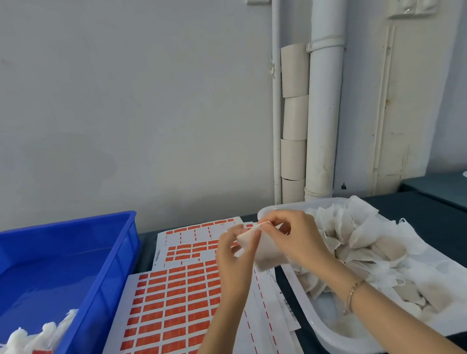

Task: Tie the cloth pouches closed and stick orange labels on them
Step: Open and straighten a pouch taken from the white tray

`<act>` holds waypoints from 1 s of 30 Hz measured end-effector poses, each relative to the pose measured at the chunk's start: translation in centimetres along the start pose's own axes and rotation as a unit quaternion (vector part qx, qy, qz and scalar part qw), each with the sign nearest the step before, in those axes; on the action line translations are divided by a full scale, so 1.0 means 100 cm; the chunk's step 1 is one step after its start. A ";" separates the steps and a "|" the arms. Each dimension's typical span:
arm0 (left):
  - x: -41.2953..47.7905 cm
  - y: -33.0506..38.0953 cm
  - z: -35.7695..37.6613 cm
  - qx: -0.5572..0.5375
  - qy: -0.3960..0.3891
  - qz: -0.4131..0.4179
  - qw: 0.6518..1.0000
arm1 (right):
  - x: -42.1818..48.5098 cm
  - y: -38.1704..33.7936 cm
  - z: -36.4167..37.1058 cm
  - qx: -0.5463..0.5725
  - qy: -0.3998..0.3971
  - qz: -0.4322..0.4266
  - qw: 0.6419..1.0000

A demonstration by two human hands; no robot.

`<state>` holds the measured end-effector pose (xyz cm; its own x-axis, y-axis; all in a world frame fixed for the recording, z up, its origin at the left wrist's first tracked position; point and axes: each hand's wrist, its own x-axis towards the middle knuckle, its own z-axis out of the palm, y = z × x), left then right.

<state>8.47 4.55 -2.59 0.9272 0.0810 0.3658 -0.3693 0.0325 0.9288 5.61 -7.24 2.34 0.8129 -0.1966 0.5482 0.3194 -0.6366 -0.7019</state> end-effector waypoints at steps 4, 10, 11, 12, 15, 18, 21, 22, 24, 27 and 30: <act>-0.037 0.015 -0.041 -0.070 0.000 -0.085 0.994 | -0.030 -0.025 -0.002 0.031 -0.044 -0.012 0.998; -0.085 0.024 -0.078 -0.107 -0.055 -0.068 0.990 | -0.066 -0.038 0.017 0.075 -0.089 0.017 0.993; -0.087 0.023 -0.083 -0.117 -0.079 -0.074 0.987 | -0.069 -0.039 0.020 0.087 -0.095 0.020 0.991; -0.089 0.026 -0.089 -0.137 -0.107 -0.095 0.980 | -0.071 -0.040 0.023 0.097 -0.102 0.024 0.990; -0.092 0.030 -0.108 -0.149 -0.138 -0.088 0.975 | -0.075 -0.041 0.030 0.153 -0.140 0.055 0.977; -0.098 0.028 -0.122 -0.009 -0.014 -0.010 1.000 | -0.079 -0.040 0.034 0.192 -0.183 0.099 0.959; -0.098 0.033 -0.124 0.122 0.020 0.000 0.992 | -0.084 -0.040 0.039 0.190 -0.228 0.108 0.949; -0.096 0.035 -0.125 0.139 -0.011 -0.013 0.990 | -0.085 -0.042 0.041 0.191 -0.244 0.108 0.945; -0.091 0.037 -0.127 0.148 -0.077 -0.047 0.985 | -0.088 -0.045 0.045 0.204 -0.265 0.107 0.936; -0.089 0.029 -0.128 0.182 -0.088 -0.077 0.976 | -0.092 -0.049 0.048 0.239 -0.252 0.118 0.930; -0.093 0.021 -0.129 0.206 -0.012 -0.103 0.973 | -0.099 -0.046 0.050 0.274 -0.226 0.147 0.923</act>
<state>-1.72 16.71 -4.79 0.9818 0.0928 0.1655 -0.1223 -0.3574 0.9259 -1.44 1.36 -2.13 0.9843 0.1095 0.1382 0.1500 -0.1080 -0.9828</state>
